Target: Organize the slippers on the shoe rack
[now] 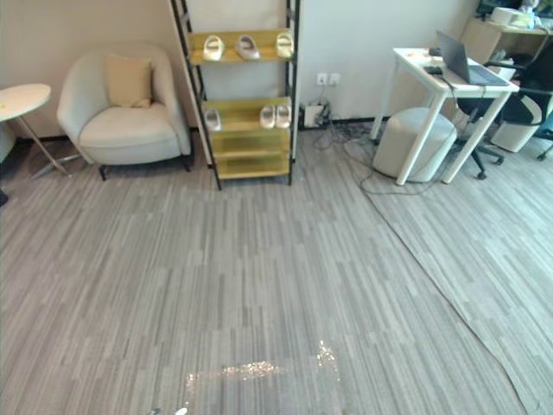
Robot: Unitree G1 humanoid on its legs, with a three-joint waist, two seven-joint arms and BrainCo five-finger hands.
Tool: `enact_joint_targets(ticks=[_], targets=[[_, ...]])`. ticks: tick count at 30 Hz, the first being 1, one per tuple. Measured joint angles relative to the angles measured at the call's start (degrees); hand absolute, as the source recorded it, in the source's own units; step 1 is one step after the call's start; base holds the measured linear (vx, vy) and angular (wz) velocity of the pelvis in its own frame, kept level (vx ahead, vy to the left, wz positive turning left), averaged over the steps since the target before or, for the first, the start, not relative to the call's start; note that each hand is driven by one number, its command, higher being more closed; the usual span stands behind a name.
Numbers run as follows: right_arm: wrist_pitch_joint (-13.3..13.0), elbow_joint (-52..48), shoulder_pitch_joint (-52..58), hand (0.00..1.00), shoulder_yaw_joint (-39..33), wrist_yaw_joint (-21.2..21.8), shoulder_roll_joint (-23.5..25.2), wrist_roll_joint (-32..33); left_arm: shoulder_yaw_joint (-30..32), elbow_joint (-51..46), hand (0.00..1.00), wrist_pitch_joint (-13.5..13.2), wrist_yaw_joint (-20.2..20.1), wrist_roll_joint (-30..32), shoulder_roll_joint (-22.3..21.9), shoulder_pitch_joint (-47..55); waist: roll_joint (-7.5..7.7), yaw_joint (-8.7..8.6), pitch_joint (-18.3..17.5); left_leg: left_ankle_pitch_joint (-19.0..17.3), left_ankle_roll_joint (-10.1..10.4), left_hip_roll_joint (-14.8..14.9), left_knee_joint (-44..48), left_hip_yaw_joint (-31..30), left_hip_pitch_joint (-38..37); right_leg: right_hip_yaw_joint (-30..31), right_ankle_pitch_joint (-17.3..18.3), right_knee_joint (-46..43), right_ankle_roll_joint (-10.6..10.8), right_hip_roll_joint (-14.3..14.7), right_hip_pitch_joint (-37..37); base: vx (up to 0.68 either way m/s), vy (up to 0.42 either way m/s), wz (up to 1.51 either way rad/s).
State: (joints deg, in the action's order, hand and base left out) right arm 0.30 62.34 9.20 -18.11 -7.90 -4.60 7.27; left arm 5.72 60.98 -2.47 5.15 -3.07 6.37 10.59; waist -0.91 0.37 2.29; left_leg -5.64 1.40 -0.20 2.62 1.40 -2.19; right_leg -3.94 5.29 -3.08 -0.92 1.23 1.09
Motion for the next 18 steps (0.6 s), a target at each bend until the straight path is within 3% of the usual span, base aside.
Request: enact_joint_targets(ticks=[8,18], targets=[[-0.1,1.8,-4.5,0.00,-2.0,0.4,0.2,0.0,0.1,1.6,0.00,-0.7,-0.3,0.0,0.1,-2.1,-0.09,0.33,1.6,0.0,0.0,-0.2,-2.1,-0.4,-2.0,-0.8,-2.7,7.5,1.0,0.2,4.8,0.07,0.007,0.03],[0.0,1.7,-6.9,0.00,-1.9,0.6,2.4,0.0,0.1,1.6,0.00,-0.9,-0.4,-1.6,0.0,-3.1,0.15,1.71,2.9,0.0,0.0,-0.5,-2.4,-1.3,-2.3,-1.9,-2.8,8.1,1.0,0.0,5.6,0.00,0.004,0.04]])
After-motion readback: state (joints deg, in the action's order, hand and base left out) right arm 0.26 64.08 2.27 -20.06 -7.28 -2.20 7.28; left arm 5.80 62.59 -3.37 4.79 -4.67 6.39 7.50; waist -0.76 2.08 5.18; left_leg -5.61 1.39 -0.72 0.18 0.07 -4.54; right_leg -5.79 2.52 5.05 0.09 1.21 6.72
